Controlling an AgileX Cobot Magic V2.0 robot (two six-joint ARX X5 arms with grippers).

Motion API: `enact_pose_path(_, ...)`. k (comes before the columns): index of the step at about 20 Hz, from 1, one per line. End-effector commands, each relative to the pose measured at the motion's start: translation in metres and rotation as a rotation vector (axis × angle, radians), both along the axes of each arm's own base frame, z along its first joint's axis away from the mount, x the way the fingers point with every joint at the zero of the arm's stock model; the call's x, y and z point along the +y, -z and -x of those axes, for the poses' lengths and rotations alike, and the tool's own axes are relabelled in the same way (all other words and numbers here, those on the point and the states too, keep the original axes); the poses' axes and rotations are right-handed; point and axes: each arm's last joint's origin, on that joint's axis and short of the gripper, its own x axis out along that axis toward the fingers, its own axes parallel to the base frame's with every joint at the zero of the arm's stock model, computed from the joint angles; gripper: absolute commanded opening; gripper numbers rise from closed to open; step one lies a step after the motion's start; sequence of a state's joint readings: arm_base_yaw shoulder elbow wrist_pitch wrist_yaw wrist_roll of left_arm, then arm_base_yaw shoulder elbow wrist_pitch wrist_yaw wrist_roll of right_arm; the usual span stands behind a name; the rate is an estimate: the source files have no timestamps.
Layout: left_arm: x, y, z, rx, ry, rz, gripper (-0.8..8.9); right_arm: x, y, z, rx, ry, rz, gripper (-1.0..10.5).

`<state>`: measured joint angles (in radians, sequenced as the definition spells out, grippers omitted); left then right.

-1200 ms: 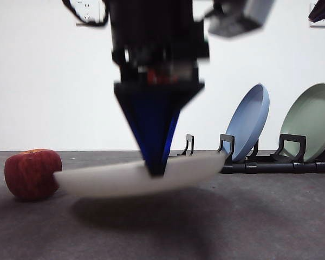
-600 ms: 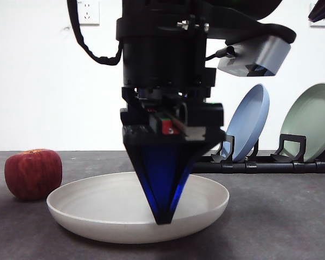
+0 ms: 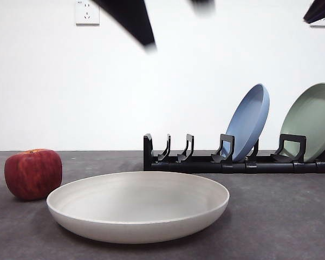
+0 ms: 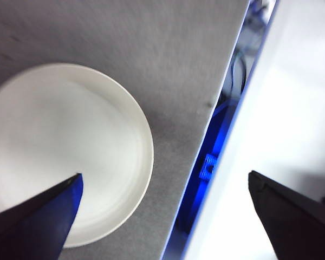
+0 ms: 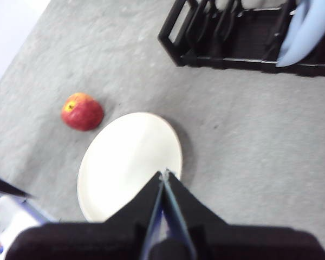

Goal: Take the yellow plate from the plate rack,put the plate on the table,take the apple from the table,put the apple in the plate

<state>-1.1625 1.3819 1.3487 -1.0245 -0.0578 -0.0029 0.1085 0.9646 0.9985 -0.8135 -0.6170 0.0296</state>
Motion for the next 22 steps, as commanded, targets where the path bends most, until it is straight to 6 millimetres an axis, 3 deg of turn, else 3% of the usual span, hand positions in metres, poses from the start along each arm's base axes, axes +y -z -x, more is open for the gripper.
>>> enact_pose_path(1,0.027,-0.028,0.013,-0.016,-0.037,0.12,-0.14,0.012,0.001,-0.004,0.022,-0.024,-0.008,0.0)
enact_pose_path(4,0.069,-0.059,0.031,-0.062,-0.053,0.269,-0.04,0.043,0.005,-0.014,0.014,-0.072,-0.005,0.0)
enact_pose_path(6,0.093,-0.069,0.04,-0.054,-0.098,0.32,-0.04,0.071,0.008,-0.02,0.002,-0.109,-0.012,0.0)
enact_pose_path(10,0.125,-0.068,0.05,-0.094,-0.244,0.227,-0.04,0.132,0.022,-0.036,0.045,-0.185,0.021,0.0)
enact_pose_path(13,0.133,-0.063,0.052,-0.077,-0.29,0.169,-0.04,0.181,0.027,-0.051,0.098,-0.275,0.068,0.4)
enact_pose_path(15,0.137,-0.065,0.054,-0.081,-0.293,0.182,-0.04,0.217,0.029,-0.059,0.119,-0.324,0.115,2.4)
enact_pose_path(18,0.147,-0.068,0.059,-0.085,-0.289,0.223,-0.04,0.265,0.034,-0.069,0.151,-0.384,0.176,6.9)
enact_pose_path(20,0.16,-0.072,0.064,-0.097,-0.288,0.268,-0.04,0.292,0.041,-0.074,0.166,-0.408,0.216,7.6)
enact_pose_path(22,0.169,-0.074,0.068,-0.106,-0.289,0.3,-0.04,0.306,0.047,-0.077,0.163,-0.401,0.269,7.6)
